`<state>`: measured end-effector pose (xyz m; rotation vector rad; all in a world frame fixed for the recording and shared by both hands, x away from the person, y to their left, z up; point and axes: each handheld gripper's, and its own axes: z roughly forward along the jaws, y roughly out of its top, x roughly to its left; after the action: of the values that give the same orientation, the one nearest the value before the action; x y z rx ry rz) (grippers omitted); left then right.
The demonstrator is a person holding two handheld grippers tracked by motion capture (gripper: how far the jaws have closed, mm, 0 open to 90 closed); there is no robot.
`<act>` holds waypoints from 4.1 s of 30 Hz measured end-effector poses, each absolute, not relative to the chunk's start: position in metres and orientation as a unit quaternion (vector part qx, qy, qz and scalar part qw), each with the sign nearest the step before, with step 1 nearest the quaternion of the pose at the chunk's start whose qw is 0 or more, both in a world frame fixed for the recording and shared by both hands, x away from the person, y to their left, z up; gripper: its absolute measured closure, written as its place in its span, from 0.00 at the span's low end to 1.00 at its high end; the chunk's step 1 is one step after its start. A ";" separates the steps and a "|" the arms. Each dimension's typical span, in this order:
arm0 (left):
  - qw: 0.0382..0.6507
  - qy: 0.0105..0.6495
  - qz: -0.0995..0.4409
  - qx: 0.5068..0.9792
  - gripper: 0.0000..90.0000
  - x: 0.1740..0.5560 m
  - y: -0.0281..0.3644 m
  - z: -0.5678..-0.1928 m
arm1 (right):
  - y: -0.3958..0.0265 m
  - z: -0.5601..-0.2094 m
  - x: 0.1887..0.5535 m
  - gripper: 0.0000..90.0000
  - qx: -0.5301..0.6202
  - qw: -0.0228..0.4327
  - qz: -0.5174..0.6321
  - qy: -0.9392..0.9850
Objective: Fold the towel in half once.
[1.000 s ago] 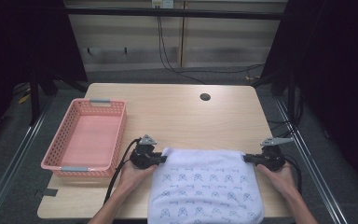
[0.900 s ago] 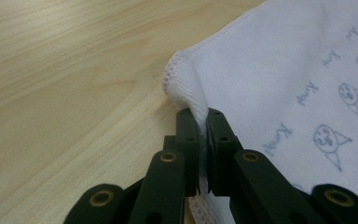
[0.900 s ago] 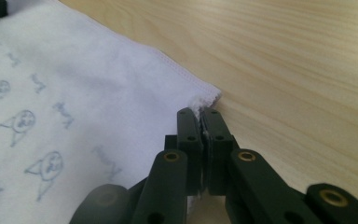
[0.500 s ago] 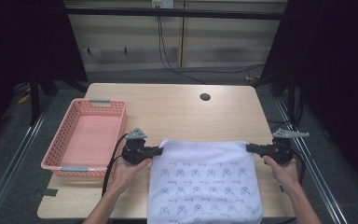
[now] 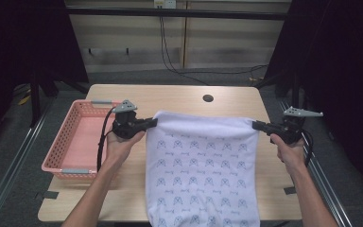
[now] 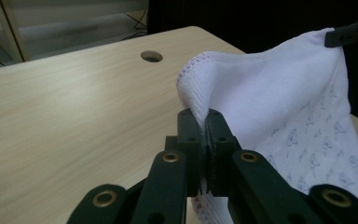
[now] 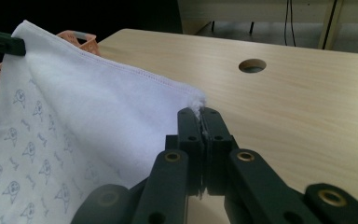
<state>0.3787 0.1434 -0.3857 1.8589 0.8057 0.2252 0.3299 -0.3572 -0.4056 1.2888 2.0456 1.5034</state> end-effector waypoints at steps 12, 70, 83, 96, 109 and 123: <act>0.558 0.339 0.107 0.750 0.97 0.411 0.135 -0.354 | -0.364 -0.350 0.365 0.99 0.445 0.191 0.539 0.688; 0.520 0.291 0.009 0.803 0.96 0.264 0.150 -0.428 | -0.349 -0.410 0.216 0.99 0.397 0.069 0.493 0.771; 0.444 0.320 -0.041 0.836 0.96 0.230 0.155 -0.481 | -0.335 -0.469 0.175 0.99 0.428 -0.003 0.428 0.796; 0.398 0.335 -0.034 0.853 0.96 0.235 0.147 -0.497 | -0.322 -0.492 0.186 0.99 0.431 -0.026 0.361 0.827; 0.390 0.352 -0.004 0.851 0.97 0.273 0.138 -0.498 | -0.320 -0.491 0.213 0.99 0.454 0.040 0.345 0.820; 0.390 0.381 0.014 0.838 0.97 0.326 0.122 -0.500 | -0.329 -0.495 0.264 0.99 0.494 0.043 0.355 0.793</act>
<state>0.3262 0.1224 -0.4997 2.1305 0.9680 0.0367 0.2635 -0.3287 -0.4954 1.5101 2.4250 1.0859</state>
